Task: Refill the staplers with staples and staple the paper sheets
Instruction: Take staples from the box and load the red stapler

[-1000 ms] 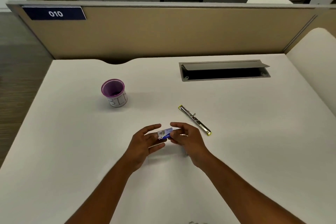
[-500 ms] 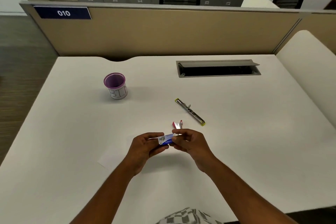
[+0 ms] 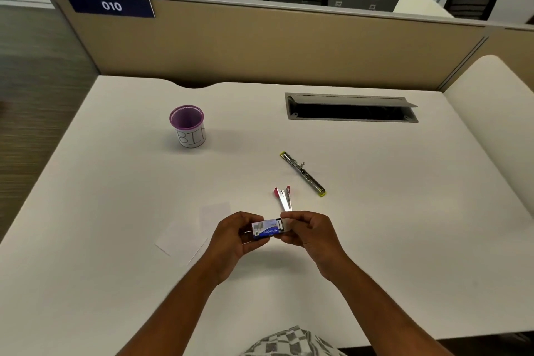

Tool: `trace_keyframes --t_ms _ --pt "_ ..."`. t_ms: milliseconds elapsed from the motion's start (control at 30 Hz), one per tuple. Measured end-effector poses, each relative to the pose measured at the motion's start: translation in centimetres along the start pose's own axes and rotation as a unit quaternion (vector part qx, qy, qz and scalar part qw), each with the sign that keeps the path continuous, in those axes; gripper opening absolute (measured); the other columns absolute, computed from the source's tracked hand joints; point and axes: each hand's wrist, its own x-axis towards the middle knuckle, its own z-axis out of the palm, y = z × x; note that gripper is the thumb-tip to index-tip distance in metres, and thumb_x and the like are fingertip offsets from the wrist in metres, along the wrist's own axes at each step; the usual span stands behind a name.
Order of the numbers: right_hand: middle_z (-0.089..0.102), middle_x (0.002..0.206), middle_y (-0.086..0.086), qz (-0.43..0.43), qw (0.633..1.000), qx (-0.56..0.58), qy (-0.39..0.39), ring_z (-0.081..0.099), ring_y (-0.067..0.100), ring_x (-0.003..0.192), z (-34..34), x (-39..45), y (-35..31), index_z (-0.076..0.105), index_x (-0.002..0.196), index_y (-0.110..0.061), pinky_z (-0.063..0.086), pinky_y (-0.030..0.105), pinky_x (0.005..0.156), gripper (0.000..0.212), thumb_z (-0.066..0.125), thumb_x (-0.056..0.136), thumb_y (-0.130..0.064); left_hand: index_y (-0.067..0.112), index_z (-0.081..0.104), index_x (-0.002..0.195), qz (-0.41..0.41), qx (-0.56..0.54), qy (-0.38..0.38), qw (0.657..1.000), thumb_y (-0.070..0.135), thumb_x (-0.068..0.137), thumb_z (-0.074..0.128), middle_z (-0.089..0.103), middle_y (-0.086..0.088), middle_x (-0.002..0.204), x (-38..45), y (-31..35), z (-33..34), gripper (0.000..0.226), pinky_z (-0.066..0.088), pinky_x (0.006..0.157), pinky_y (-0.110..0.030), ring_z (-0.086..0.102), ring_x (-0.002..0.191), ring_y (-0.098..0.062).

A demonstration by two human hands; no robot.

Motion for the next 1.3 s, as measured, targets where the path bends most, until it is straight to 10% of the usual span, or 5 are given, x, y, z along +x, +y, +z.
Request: trace_keyframes --t_ms 467,800,1300 --pt "0.078 0.079 -0.002 -0.125 0.978 -0.142 0.091 0.077 0.017 0.075 -0.9 -1.0 1.2 0.073 0.094 -0.019 0.062 0.025 0.068 0.021 0.062 0.094 -0.001 0.004 0.068 0.101 0.046 0.115 -0.007 0.992 0.001 0.083 0.077 0.068 -0.018 0.109 -0.8 -1.2 1.4 0.021 0.063 0.080 -0.037 0.073 0.098 -0.035" --pt "0.062 0.085 -0.014 -0.348 0.798 -0.474 0.133 0.056 0.006 0.079 0.0 -3.0 1.4 0.073 0.087 -0.028 0.049 0.021 0.063 0.012 0.072 0.087 -0.040 0.009 0.075 0.103 0.048 0.114 -0.060 0.990 0.007 0.088 0.073 0.078 -0.007 0.100 -1.4 -1.4 2.1 0.015 0.061 0.076 -0.026 0.076 0.095 -0.025" --pt "0.060 0.081 -0.016 -0.268 0.821 -0.490 0.120 0.058 0.009 0.076 -1.1 -2.4 1.4 0.070 0.081 -0.028 0.052 0.023 0.065 0.009 0.074 0.084 -0.036 0.005 0.072 0.109 0.047 0.145 -0.023 0.988 0.002 0.088 0.071 0.074 -0.013 0.109 -1.6 -2.1 3.1 0.020 0.061 0.091 -0.040 0.073 0.101 -0.030"
